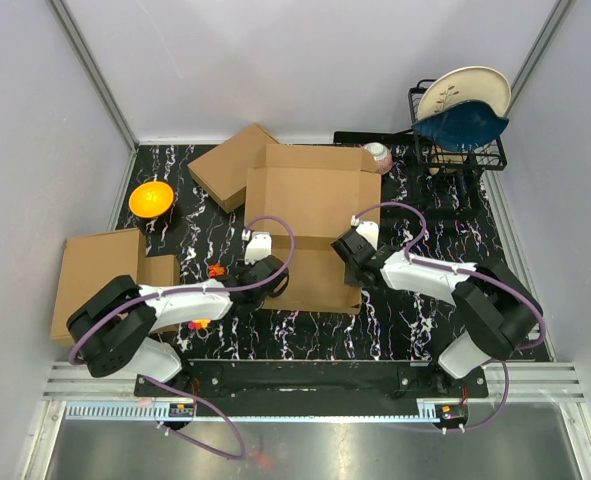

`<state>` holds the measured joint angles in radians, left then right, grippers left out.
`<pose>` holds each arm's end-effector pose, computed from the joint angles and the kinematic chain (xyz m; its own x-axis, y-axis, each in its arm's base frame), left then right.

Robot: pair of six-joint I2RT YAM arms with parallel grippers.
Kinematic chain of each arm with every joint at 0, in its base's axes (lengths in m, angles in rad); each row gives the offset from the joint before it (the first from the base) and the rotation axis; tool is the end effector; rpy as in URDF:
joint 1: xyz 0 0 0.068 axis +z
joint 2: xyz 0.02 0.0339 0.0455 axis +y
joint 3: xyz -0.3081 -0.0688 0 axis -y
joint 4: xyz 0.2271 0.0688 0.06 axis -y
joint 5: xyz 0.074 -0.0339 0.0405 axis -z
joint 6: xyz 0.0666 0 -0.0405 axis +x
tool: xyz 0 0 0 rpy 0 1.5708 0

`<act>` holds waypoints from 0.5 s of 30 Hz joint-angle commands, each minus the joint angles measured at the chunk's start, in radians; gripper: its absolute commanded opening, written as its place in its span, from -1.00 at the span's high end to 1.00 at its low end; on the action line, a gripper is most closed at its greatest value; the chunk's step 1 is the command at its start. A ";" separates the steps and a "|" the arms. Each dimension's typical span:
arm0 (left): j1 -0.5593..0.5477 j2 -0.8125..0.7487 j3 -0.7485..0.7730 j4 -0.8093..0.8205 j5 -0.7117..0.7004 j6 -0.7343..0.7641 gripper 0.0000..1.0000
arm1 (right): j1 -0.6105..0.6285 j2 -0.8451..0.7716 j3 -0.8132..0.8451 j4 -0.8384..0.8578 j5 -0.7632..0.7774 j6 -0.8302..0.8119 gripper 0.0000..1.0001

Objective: Fold the paper box
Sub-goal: Fold the paper box at the center of the board.

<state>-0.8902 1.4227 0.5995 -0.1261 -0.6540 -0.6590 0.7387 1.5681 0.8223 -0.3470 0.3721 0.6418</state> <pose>0.1868 -0.1663 0.1893 -0.6457 0.0252 -0.7632 -0.0018 0.9994 0.0345 0.2302 0.1769 0.1908 -0.8273 0.0008 -0.5617 -0.0104 0.9998 0.0168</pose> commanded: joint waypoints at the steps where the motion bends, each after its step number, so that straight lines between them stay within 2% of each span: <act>1: -0.012 0.001 0.009 0.121 0.002 0.027 1.00 | 0.013 -0.045 0.050 -0.037 -0.016 -0.007 0.25; 2: -0.015 0.002 0.013 0.115 -0.021 0.032 1.00 | 0.014 -0.043 0.060 -0.041 -0.010 -0.011 0.14; 5: -0.032 0.013 0.037 0.071 -0.071 0.053 1.00 | 0.014 -0.028 0.118 -0.066 0.013 -0.040 0.05; 10: -0.055 0.033 0.063 0.031 -0.116 0.068 1.00 | 0.011 -0.005 0.176 -0.109 0.074 -0.090 0.04; 15: -0.069 0.041 0.046 0.042 -0.142 0.070 1.00 | -0.013 0.061 0.207 -0.115 0.080 -0.145 0.16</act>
<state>-0.9375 1.4498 0.6277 -0.1097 -0.7441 -0.6212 0.7406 1.5726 0.9680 -0.4675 0.4191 0.5541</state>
